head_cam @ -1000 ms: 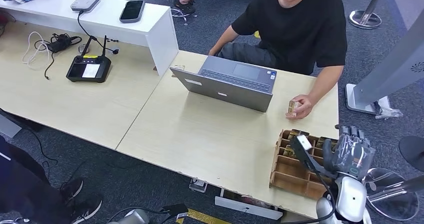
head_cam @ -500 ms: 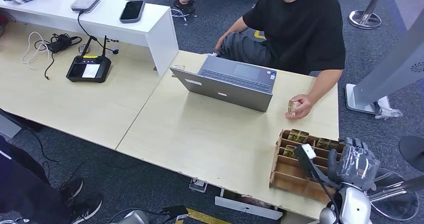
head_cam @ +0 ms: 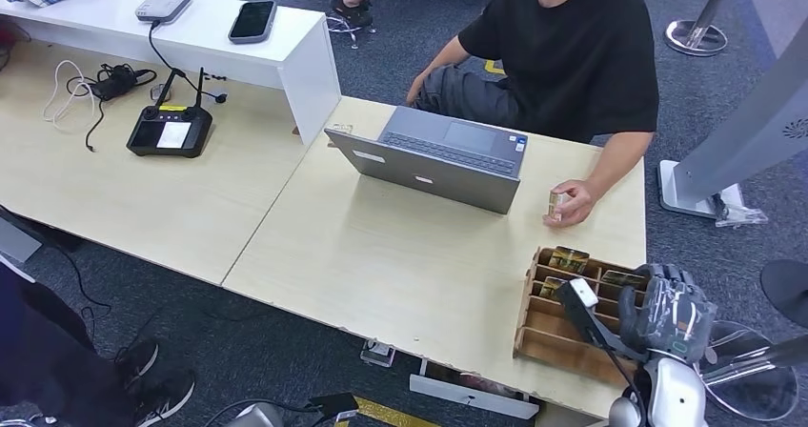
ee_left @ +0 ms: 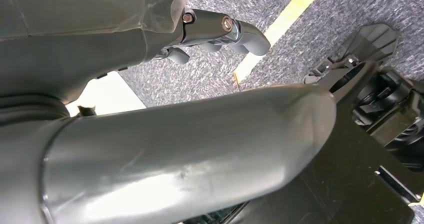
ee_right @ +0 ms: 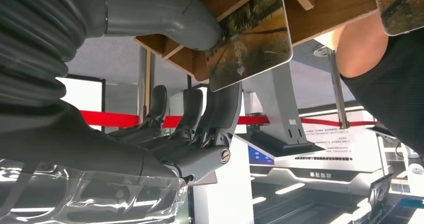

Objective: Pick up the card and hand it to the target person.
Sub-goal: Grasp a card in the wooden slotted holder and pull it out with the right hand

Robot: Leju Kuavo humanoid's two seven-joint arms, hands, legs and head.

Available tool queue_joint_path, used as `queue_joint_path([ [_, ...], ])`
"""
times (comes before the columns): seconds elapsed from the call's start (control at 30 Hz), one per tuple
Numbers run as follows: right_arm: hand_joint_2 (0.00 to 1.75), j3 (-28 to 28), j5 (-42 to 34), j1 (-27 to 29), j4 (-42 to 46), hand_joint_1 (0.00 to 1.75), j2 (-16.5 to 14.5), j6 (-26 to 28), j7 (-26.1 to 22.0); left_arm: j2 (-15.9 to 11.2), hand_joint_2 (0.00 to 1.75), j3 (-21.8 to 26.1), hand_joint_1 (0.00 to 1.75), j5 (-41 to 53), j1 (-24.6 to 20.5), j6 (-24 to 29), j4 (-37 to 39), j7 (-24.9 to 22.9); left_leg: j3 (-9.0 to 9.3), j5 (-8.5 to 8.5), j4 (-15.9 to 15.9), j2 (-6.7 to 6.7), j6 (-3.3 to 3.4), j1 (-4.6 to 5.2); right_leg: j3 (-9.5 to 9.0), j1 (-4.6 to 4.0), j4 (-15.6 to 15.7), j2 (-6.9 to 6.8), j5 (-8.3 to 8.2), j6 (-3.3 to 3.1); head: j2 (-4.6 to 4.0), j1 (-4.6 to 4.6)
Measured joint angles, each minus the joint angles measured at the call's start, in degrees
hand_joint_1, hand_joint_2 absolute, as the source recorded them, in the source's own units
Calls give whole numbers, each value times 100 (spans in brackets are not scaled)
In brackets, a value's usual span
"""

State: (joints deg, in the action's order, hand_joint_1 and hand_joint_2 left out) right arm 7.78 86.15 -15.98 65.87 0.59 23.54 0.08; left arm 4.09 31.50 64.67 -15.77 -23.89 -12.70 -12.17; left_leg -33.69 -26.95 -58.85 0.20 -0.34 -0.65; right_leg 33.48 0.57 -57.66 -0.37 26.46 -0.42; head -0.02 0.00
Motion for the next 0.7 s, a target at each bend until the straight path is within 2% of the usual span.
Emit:
queue_joint_path([
  [0.4, 175, 125, -61, -202, -278, 157, 0, 51, -79, -3, 0, 0, 0, -6, 38, -9, 0, 17, 2, 0, 0, 2, 0, 0, -1, 0, 0, 1, -1, 0, 0, 0],
  [0.7, 175, 189, -78, -206, -319, 164, 5, -6, -83, -7, 0, 0, 0, -10, 41, -16, 0, 76, 5, 0, 0, 4, 0, 0, -2, 0, 0, 2, -1, 0, 0, 1],
])
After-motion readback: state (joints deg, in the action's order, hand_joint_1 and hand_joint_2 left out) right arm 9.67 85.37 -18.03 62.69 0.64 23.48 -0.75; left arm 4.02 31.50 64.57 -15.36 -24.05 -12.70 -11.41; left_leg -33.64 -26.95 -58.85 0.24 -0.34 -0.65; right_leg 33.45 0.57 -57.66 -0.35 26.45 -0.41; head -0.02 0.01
